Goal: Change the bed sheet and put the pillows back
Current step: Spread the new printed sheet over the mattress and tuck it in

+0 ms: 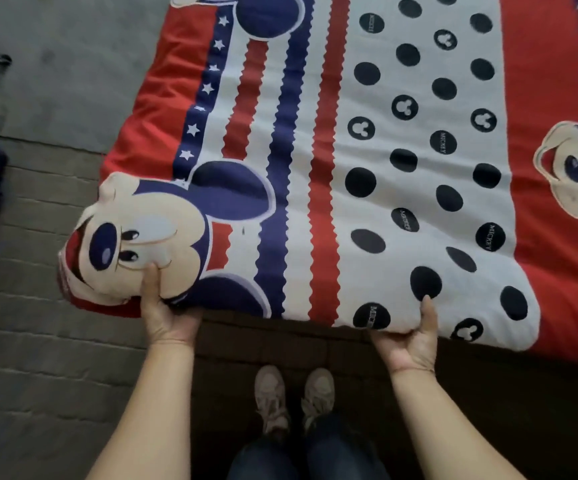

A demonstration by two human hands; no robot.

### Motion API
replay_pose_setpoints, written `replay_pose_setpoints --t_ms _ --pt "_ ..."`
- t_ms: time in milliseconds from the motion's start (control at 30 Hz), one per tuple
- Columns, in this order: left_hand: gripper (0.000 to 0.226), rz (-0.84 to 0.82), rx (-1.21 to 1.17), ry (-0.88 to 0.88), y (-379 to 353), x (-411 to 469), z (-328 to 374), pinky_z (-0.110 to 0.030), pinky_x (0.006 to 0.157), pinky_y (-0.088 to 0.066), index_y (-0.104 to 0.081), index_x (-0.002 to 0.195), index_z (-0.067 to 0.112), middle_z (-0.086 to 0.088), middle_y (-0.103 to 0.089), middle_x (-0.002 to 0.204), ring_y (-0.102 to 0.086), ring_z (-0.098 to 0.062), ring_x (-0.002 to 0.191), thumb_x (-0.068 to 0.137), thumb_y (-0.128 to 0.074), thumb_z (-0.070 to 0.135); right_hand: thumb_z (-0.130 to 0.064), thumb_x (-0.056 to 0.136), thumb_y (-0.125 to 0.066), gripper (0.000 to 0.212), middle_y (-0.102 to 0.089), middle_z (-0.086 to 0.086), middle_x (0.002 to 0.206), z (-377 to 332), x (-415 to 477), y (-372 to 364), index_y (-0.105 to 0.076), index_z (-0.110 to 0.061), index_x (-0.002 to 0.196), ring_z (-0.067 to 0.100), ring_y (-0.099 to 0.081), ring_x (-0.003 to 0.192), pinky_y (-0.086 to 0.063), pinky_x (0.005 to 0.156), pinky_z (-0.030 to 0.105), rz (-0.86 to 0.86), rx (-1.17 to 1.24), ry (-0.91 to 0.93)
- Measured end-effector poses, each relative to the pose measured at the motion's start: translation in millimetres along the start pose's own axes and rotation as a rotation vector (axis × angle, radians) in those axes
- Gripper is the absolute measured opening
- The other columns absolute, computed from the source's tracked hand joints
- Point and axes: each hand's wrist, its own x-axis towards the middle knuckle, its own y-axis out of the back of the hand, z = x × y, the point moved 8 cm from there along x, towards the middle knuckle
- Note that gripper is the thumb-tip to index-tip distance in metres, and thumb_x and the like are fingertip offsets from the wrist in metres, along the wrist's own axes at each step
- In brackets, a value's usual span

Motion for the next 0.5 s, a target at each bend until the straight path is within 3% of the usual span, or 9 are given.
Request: replay_pose_setpoints --t_ms 67,167,233,333,400,500 --pt "0.063 0.159 -0.011 0.012 36.2 2.0 -13.9 -0.057 0.099 -0.045 -0.044 0.145 0.021 -0.008 -0.054 0.141 -0.049 -0.033 0.132 0.088 -0.064 0.037 -0.018 0.047 -0.091 0.090 -0.061 0.013 0.131 8.9 6.5 20.4 -0.057 -0.016 0.131 0.038 -0.056 0.121 -0.039 0.103 0.061 0.041 -0.022 -0.021" --pt "0.043 0.286 -0.029 0.036 67.2 6.6 -24.5 -0.057 0.099 -0.046 -0.053 0.137 0.022 -0.007 -0.061 0.133 -0.051 -0.033 0.130 0.095 -0.050 0.030 -0.017 0.041 -0.095 0.098 -0.061 0.016 0.129 14.2 15.6 49.9 -0.056 -0.014 0.131 0.039 -0.056 0.121 -0.035 0.106 0.060 0.116 -0.087 -0.088" --pt "0.038 0.306 -0.025 0.032 76.4 8.4 -22.9 -0.057 0.106 -0.038 -0.057 0.133 0.022 -0.008 -0.061 0.134 -0.051 -0.033 0.129 0.095 -0.050 0.026 -0.022 0.040 -0.096 0.093 -0.068 0.016 0.118 11.1 16.5 63.4 -0.059 -0.014 0.125 0.038 -0.062 0.111 -0.044 0.099 0.057 0.217 -0.197 -0.100" --pt "0.040 0.370 0.024 0.060 83.1 7.9 -17.2 -0.056 0.106 -0.039 -0.056 0.134 0.021 -0.008 -0.062 0.132 -0.054 -0.033 0.126 0.095 -0.052 0.021 -0.039 0.067 -0.079 0.062 -0.073 0.013 0.101 1.4 11.2 75.4 -0.058 -0.015 0.121 0.032 -0.063 0.103 -0.049 0.094 0.051 0.422 -0.401 -0.079" --pt "0.031 0.378 0.069 0.109 73.2 2.9 -12.7 -0.054 0.100 -0.045 -0.061 0.124 0.019 -0.010 -0.069 0.120 -0.058 -0.032 0.118 0.094 -0.054 0.018 -0.049 0.075 -0.072 0.054 -0.066 0.011 0.111 -3.6 7.0 82.8 -0.058 -0.017 0.117 0.030 -0.059 0.107 -0.046 0.099 0.050 0.540 -0.517 -0.066" --pt "0.015 0.464 0.303 0.202 67.2 -11.4 5.1 -0.045 0.080 -0.049 -0.063 0.105 0.017 -0.007 -0.073 0.097 -0.061 -0.028 0.101 0.090 -0.063 0.019 -0.060 0.075 -0.069 0.061 -0.059 0.010 0.122 -0.9 -5.6 74.1 -0.056 -0.021 0.120 0.029 -0.057 0.103 -0.046 0.097 0.049 0.606 -0.582 -0.075"
